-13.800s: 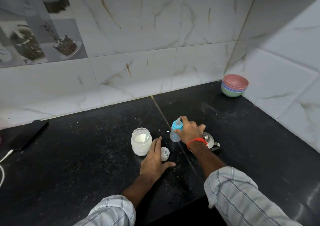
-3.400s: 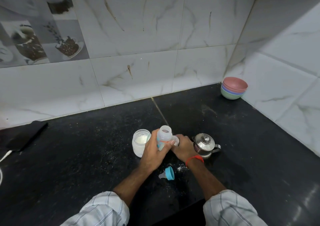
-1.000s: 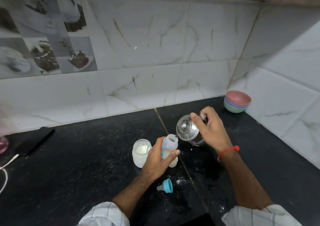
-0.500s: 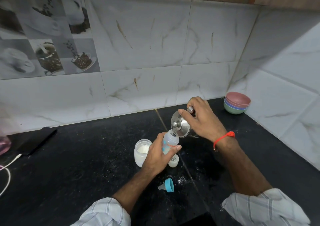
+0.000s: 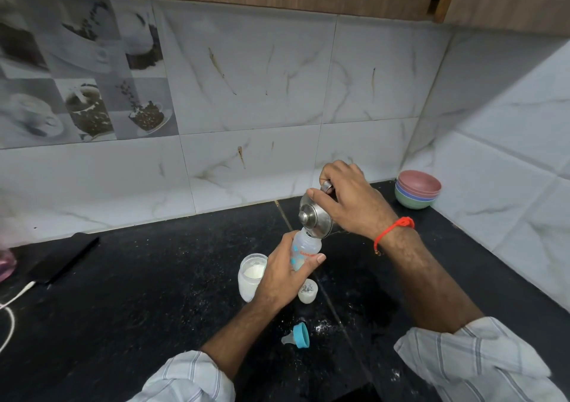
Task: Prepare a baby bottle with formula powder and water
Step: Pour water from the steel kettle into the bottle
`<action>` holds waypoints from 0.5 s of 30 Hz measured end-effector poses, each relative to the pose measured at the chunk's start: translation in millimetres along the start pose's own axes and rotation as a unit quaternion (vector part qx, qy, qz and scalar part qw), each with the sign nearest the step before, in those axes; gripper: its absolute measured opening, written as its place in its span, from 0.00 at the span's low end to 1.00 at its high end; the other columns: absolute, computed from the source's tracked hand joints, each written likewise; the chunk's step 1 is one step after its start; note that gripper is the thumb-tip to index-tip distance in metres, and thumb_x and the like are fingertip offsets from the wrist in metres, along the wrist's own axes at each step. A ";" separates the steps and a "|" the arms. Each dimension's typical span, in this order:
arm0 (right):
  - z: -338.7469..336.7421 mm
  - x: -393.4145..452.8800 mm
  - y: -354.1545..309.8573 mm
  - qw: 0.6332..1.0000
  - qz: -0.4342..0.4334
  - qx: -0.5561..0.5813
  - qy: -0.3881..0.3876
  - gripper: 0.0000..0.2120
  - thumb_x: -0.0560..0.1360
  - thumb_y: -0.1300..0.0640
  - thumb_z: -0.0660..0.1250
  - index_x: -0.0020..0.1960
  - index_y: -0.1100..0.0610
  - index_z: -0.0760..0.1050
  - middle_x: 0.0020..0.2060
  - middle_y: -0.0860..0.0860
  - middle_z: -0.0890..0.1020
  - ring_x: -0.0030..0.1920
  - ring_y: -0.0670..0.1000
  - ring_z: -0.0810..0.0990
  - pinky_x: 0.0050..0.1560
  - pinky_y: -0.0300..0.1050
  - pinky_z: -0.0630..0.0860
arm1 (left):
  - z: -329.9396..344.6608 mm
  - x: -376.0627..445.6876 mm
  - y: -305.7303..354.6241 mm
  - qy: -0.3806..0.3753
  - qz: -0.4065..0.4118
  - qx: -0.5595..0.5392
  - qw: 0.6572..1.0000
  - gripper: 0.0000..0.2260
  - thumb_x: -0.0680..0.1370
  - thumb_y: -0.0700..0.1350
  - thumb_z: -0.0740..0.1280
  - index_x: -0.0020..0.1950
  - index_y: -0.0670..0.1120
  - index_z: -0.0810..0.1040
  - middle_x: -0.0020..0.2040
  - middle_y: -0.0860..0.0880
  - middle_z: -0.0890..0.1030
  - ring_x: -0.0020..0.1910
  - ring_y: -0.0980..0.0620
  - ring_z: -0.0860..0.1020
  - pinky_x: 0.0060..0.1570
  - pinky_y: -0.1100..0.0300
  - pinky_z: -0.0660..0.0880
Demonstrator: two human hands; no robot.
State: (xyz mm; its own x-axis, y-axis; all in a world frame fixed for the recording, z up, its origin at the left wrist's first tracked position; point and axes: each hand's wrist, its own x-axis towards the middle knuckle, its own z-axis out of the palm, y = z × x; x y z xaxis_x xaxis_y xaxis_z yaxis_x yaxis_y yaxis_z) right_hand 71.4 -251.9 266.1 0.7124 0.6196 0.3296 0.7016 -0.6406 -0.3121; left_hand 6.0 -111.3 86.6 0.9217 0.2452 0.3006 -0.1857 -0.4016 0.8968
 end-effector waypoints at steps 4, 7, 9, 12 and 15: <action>0.8 0.2 -1.7 1.000 -0.003 0.001 0.001 0.12 0.84 0.44 0.64 0.49 0.50 0.66 0.49 0.45 0.70 0.54 0.47 0.66 0.47 0.45 0.69 | -1.3 -0.6 -1.3 -0.003 -0.007 -0.003 1.000 0.28 0.72 0.73 0.68 0.67 0.63 0.68 0.57 0.60 0.80 0.55 0.63 0.79 0.52 0.65 0.77; 2.7 0.5 -2.0 1.000 -0.004 -0.003 0.003 0.12 0.84 0.44 0.63 0.49 0.50 0.66 0.49 0.45 0.70 0.54 0.46 0.66 0.46 0.44 0.68 | -2.9 -0.9 -2.5 -0.004 -0.012 0.003 1.000 0.29 0.72 0.73 0.68 0.67 0.63 0.67 0.57 0.61 0.79 0.56 0.64 0.78 0.53 0.64 0.77; 4.4 0.4 -1.4 1.000 -0.005 -0.002 0.005 0.12 0.84 0.44 0.63 0.50 0.50 0.67 0.49 0.45 0.70 0.54 0.46 0.66 0.45 0.44 0.68 | -4.0 -1.3 -3.4 -0.004 -0.011 0.005 1.000 0.28 0.72 0.73 0.68 0.67 0.63 0.67 0.57 0.61 0.80 0.56 0.65 0.78 0.52 0.64 0.77; 6.4 -0.5 -0.6 1.000 -0.007 0.008 0.007 0.12 0.84 0.44 0.63 0.49 0.50 0.68 0.49 0.45 0.71 0.54 0.46 0.66 0.44 0.43 0.67 | -5.2 -3.3 -4.8 -0.002 -0.008 -0.001 1.000 0.26 0.72 0.73 0.69 0.65 0.64 0.68 0.56 0.60 0.81 0.55 0.63 0.79 0.50 0.65 0.77; 7.1 -0.9 -0.4 1.000 -0.009 0.005 0.004 0.11 0.84 0.44 0.63 0.50 0.50 0.68 0.50 0.45 0.71 0.54 0.47 0.67 0.44 0.43 0.68 | -5.1 -4.4 -6.3 -0.002 -0.009 -0.005 1.000 0.27 0.72 0.73 0.69 0.65 0.64 0.68 0.57 0.59 0.81 0.55 0.61 0.80 0.51 0.63 0.78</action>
State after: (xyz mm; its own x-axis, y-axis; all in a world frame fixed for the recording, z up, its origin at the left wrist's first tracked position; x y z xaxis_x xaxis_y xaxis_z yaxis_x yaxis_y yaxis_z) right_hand 70.6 -248.9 259.6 0.6991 0.6279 0.3421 0.7148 -0.6248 -0.3141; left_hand 1.3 -105.4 81.3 0.9262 0.2481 0.2839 -0.1732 -0.3888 0.9049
